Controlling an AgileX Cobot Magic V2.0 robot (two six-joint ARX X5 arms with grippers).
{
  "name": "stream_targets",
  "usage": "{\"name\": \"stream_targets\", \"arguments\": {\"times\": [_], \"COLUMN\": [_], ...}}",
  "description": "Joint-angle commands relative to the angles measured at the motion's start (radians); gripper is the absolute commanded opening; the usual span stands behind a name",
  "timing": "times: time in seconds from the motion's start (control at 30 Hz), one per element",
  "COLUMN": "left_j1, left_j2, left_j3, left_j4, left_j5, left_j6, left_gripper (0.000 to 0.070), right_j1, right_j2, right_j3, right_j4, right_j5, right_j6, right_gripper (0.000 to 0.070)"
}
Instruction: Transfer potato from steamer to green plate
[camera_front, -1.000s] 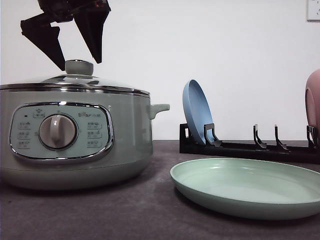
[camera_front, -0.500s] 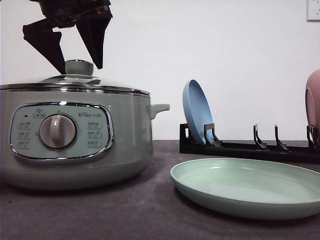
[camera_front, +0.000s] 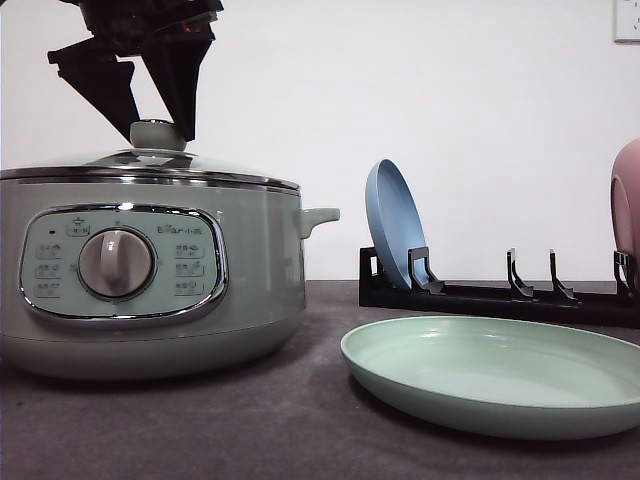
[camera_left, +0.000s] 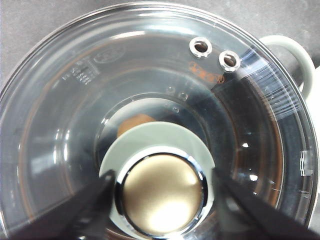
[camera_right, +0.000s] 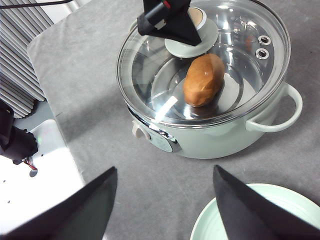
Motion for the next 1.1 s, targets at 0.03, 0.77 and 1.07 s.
{"name": "stream_targets", "arguments": {"times": [0.03,0.77,1.07], "left_j1": [-0.006,0.003,0.036], "left_j2": [0.018,-0.023,-0.126], "left_j3": [0.027,0.028,0.028], "left_j4": [-0.018,-0.007,-0.001], "left_j5": [0.002,0.002,0.002], "left_j6": [-0.005,-0.006,-0.006], "left_gripper": [0.0261,0.0009,0.0009], "right_j1": [0.009,0.009,0.009], "right_j2": [0.01,0.01,0.01], "right_j3": [0.016,0.016,0.016], "right_j4": [0.006,0.008,0.007], "right_j5": [0.002,0.002,0.001], "right_j6": [-0.011,-0.01,-0.01], "right_gripper": [0.0379,0.0379,0.0379]}}
